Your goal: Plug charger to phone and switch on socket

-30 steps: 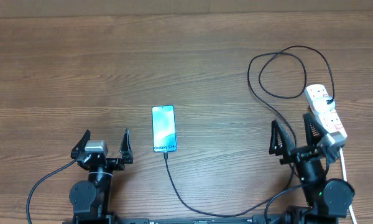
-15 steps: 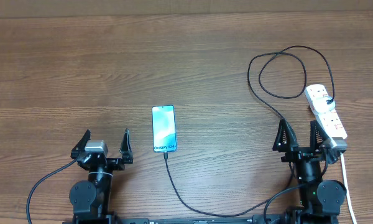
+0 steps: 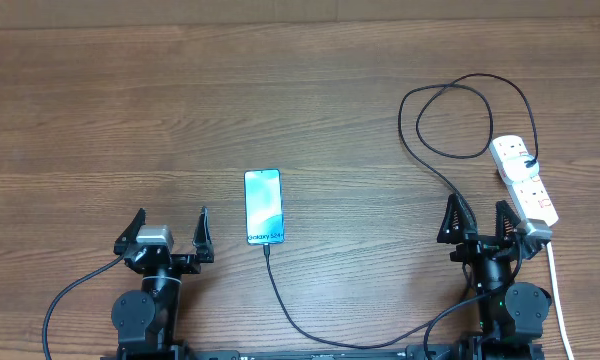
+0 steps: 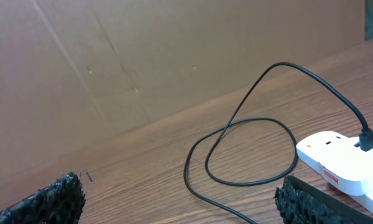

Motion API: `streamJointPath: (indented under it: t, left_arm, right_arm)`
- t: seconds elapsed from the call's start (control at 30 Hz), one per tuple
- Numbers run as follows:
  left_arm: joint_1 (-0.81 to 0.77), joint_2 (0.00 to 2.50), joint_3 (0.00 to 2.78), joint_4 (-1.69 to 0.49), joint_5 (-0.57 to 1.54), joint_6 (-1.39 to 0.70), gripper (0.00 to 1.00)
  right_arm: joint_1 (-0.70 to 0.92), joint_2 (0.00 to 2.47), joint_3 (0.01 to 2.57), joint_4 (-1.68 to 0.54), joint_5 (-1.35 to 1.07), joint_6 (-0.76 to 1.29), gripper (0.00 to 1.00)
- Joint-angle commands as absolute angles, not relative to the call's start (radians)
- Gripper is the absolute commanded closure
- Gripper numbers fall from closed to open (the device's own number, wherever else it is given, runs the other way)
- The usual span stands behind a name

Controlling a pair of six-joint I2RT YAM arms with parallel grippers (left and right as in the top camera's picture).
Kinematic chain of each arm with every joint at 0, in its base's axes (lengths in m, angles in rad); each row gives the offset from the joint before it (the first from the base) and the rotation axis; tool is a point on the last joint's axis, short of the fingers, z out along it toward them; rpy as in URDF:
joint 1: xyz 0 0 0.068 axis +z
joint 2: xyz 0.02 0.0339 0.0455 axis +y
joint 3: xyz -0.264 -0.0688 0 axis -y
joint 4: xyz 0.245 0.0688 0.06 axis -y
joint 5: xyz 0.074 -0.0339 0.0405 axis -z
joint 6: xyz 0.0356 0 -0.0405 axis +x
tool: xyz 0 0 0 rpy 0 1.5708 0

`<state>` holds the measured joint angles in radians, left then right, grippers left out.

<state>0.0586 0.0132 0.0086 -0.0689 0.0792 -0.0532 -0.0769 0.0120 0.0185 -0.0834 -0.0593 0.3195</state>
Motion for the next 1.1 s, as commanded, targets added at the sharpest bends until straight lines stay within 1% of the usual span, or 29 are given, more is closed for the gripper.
streamJointPath:
  t: [0.0, 0.67, 1.07]
  left_arm:
    - [0.054, 0.006, 0.005, -0.071, 0.09, -0.06, 0.0]
    - [0.044, 0.003, 0.005, -0.071, 0.086, -0.06, 0.01]
    - [0.043, 0.003, 0.005, -0.075, 0.071, -0.002, 0.0]
  right_arm:
    - [-0.072, 0.003, 0.008, -0.081, -0.045, 0.325, 0.0]
    - [-0.072, 0.003, 0.008, -0.081, -0.045, 0.325, 0.0]
    - [-0.072, 0.003, 0.008, -0.081, -0.045, 0.325, 0.0]
